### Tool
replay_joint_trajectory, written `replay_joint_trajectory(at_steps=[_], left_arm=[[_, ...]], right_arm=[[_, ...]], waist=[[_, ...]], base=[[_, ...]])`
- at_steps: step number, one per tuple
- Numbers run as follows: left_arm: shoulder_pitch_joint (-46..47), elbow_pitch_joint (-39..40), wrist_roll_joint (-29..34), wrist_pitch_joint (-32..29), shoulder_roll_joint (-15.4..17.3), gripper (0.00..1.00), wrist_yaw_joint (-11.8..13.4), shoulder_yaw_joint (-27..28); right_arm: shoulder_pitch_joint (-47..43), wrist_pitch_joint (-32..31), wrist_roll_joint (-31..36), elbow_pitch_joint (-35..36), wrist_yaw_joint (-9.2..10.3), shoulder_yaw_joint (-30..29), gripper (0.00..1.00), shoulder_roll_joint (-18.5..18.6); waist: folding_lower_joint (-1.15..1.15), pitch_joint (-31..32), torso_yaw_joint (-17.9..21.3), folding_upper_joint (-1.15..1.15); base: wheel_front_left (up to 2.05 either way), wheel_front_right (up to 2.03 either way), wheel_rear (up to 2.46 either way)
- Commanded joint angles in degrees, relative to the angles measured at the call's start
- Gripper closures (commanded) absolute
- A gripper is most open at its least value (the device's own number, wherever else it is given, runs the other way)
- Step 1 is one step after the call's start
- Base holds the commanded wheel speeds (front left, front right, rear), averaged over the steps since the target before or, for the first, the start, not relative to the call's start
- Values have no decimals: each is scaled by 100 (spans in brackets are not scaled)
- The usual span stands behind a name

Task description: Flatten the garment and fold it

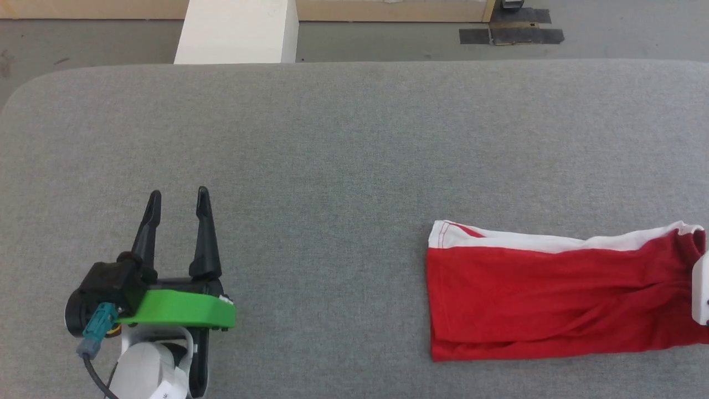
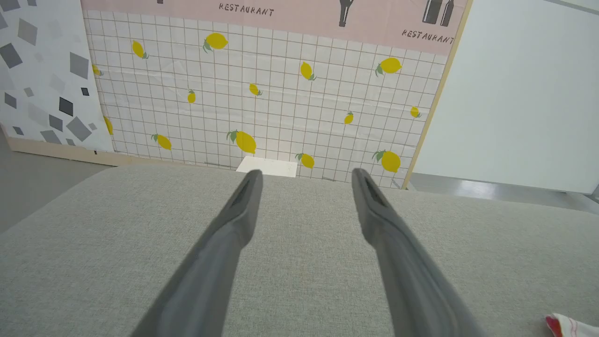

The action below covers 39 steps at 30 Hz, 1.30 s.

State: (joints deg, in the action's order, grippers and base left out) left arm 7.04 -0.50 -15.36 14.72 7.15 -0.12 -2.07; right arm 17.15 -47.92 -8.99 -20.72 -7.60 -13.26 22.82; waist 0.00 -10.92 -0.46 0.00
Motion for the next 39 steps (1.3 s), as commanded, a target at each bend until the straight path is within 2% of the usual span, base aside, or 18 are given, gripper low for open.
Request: replay_joint_trajectory(at_steps=[1, 6, 9, 13, 17, 22, 27, 31, 32, 33, 39], left_arm=[[-60, -24, 80, 28, -34, 0, -53, 39], [-135, -22, 89, 28, -152, 0, -97, 124], [-187, 66, 99, 28, -223, 0, -100, 166], [-236, 147, 141, 28, -284, 0, -102, 196], [-248, 187, 126, 28, -340, 0, -111, 204], [-269, 195, 124, 28, -380, 0, -144, 188], [-317, 161, 135, 28, -400, 0, -198, 240], [-359, 132, 155, 28, -408, 0, -221, 273], [-367, 128, 157, 28, -409, 0, -227, 275], [-375, 123, 161, 28, -411, 0, -232, 274], [-415, 120, 187, 28, -418, 0, -235, 314]], right_arm=[[106, -73, 45, 9, 11, 66, 100, 43], [-61, -927, -257, 516, 11, 557, 100, 226], [-270, -1481, -654, 1302, 11, 763, 100, 182], [-476, -1779, -1101, 2262, 11, 984, 100, -265], [-578, -1744, -1151, 2682, 11, 1432, 100, -728], [-416, -1486, -1154, 2436, 11, 2110, 100, -1139], [-15, -1139, -1023, 1682, 11, 2609, 100, -1493], [209, -938, -852, 1151, 11, 2830, 100, -1636], [251, -893, -805, 1050, 11, 2889, 95, -1651], [299, -837, -758, 946, 11, 2995, 0, -1658], [527, -452, -910, 890, 11, 3366, 0, -1684]], waist=[[0, 37, 16, 0], [0, 159, 42, 0], [0, 206, 59, 0], [0, 219, 90, 0], [0, 222, 68, 0], [0, 213, -31, 0], [0, 220, -201, 0], [0, 231, -290, 0], [0, 234, -304, 0], [0, 240, -320, 0], [0, 289, -293, 0]], base=[[0, 0, 0], [0, 0, 0], [0, 0, 0], [0, 0, 0], [0, 0, 0], [0, 0, 0], [0, 0, 0], [0, 0, 0], [0, 0, 0], [0, 0, 0], [0, 0, 0]])
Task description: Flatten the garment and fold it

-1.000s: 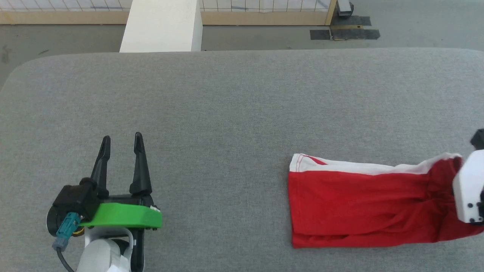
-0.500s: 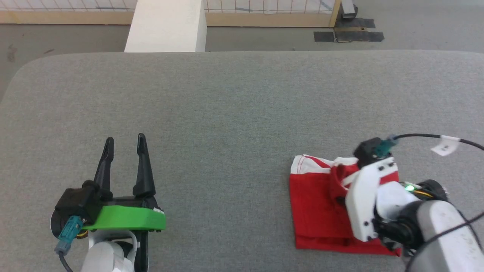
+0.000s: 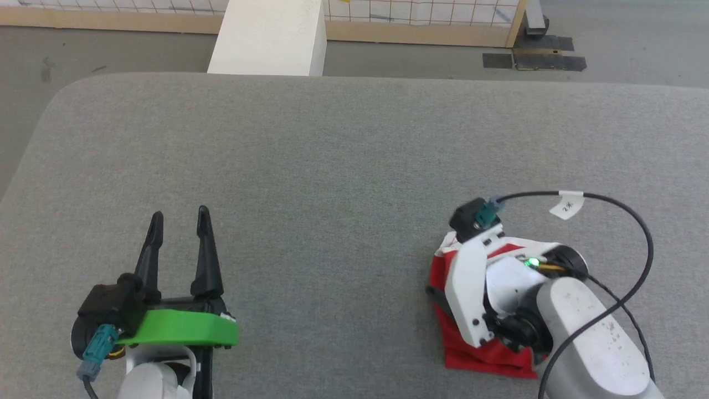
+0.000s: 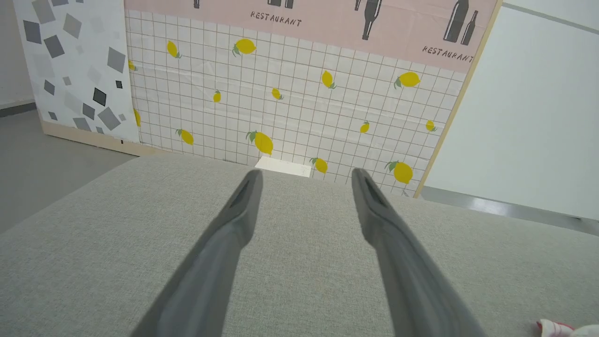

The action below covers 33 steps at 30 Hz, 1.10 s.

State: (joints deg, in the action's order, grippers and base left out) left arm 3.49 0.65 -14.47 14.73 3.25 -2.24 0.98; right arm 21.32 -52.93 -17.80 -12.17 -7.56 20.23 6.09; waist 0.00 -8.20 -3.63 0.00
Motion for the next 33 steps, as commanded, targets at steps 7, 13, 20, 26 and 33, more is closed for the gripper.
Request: replay_joint_trajectory(at_steps=[7, 13, 20, 26, 33], left_arm=[[-68, 58, 214, 27, -30, 0, -80, 110], [-78, 115, 274, 27, -31, 0, -98, 185], [-36, 152, 303, 27, -34, 0, -125, 200], [22, 152, 314, 27, -35, 0, -143, 166], [55, 142, 339, 27, -36, 0, -155, 194]], right_arm=[[275, 497, -187, 718, 8, -223, 0, 178], [-214, 816, 293, 1281, 8, -1358, 0, 426], [-1233, 929, 723, 1192, 8, -1898, 0, 312], [-1464, 1127, 872, 703, 8, -1755, 0, 97], [-1224, 1422, 956, -176, 8, -1731, 67, 46]], waist=[[0, 148, 240, 0], [0, 148, 455, 0], [0, 24, 592, 0], [0, -79, 571, 0], [0, -158, 497, 0]], base=[[0, 0, 0], [0, 0, 0], [0, 0, 0], [0, 0, 0], [0, 0, 0]])
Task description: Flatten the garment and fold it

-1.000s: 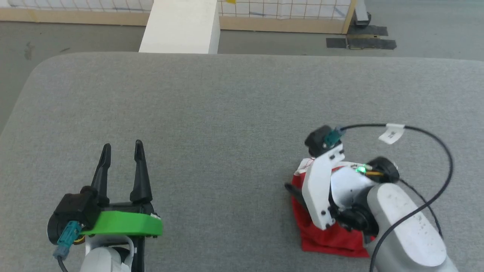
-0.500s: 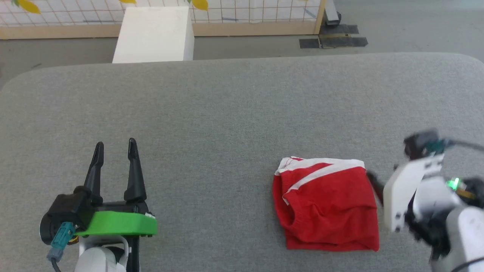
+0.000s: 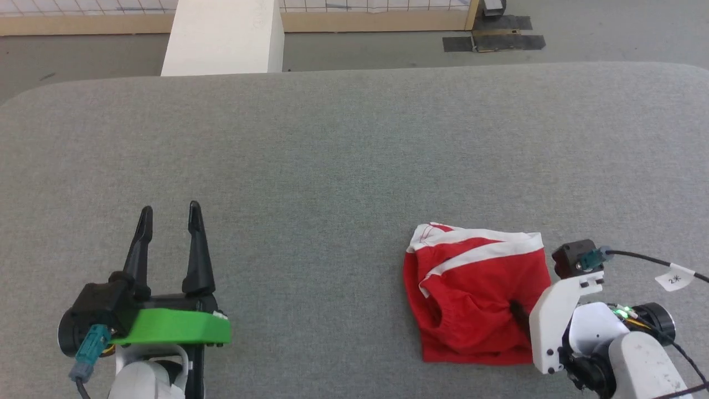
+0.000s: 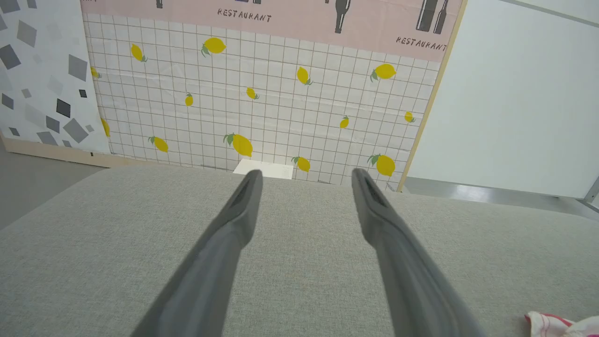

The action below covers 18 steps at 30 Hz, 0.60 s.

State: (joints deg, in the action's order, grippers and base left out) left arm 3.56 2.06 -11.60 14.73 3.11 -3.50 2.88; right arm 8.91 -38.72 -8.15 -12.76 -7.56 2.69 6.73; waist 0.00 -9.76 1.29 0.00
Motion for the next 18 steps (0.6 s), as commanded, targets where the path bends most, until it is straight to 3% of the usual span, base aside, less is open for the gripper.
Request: replay_joint_trajectory(at_steps=[1, 7, 18], left_arm=[[40, 7, 54, 27, -23, 0, -28, 18], [-13, 118, 98, 27, -23, 0, -4, 125], [68, 437, 229, 27, 63, 0, 1, 308]], right_arm=[[53, 17, -32, -142, 8, 46, 99, 2], [341, -18, -268, -18, 8, 392, 100, 394], [1545, -71, -910, -59, 8, 1512, 100, 1955]], waist=[[0, -6, 18, 0], [0, -87, 428, 0], [0, -690, 1983, 0]], base=[[0, 0, 0], [0, 0, 0], [0, 0, 0]])
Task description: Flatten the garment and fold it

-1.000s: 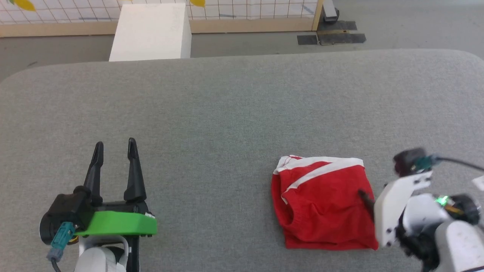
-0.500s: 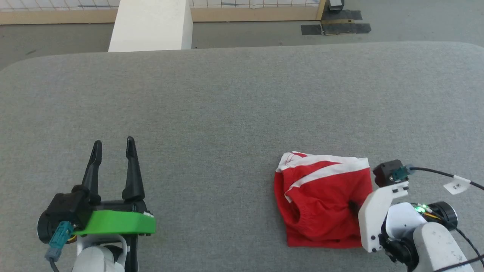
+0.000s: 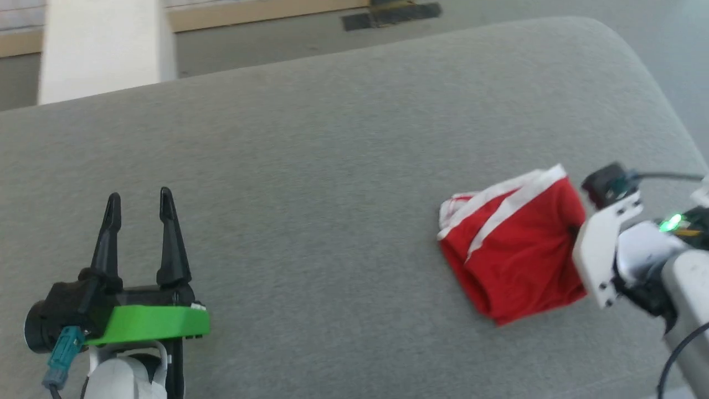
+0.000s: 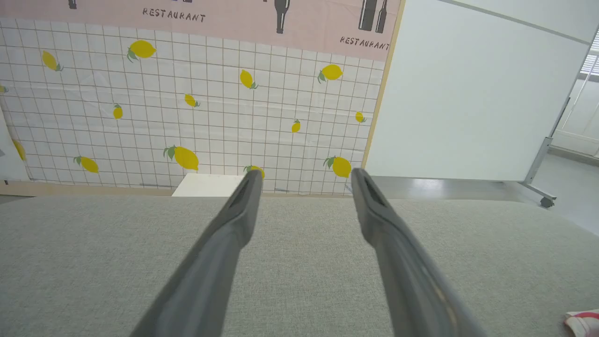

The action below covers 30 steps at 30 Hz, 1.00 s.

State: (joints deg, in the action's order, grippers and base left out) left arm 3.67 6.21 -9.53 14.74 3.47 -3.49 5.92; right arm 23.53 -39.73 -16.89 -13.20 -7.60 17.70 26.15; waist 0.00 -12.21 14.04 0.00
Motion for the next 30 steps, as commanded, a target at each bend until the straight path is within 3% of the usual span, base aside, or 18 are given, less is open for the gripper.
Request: replay_joint_trajectory(at_steps=[1, 6, 13, 25, 26, 27, 30], left_arm=[[94, 37, 41, 26, 50, 0, -6, -7], [303, 182, 173, -103, 256, 0, -31, -67], [443, 651, 307, -522, 533, 0, -28, -55], [328, 1377, 360, -1121, 850, 0, -4, 79], [314, 1415, 353, -1146, 859, 0, 0, 85], [301, 1449, 346, -1167, 865, 0, 6, 91], [274, 1490, 333, -1195, 877, 0, 16, 93]], right_arm=[[199, 82, -102, -85, 11, 19, 100, 81], [861, 446, -259, -620, 11, 138, 100, 442], [1547, 1078, -164, -1559, 11, 123, 100, 745], [2431, 2059, 380, -3171, 11, -510, 100, 780], [2496, 2137, 442, -3256, 11, -582, 57, 760], [2561, 2189, 489, -3351, 11, -688, 0, 739], [2697, 2288, 650, -3485, 11, -826, 0, 706]], waist=[[0, -515, 781, 0], [0, -962, 1088, 0], [0, -1519, 1105, 0], [0, -1950, 1041, 0], [0, -1959, 1037, 0], [0, -1967, 1036, 0], [0, -1954, 1023, 0]], base=[[0, 0, 0], [0, 0, 0], [0, 0, 0], [0, 0, 0], [0, 0, 0], [0, 0, 0], [0, 0, 0]])
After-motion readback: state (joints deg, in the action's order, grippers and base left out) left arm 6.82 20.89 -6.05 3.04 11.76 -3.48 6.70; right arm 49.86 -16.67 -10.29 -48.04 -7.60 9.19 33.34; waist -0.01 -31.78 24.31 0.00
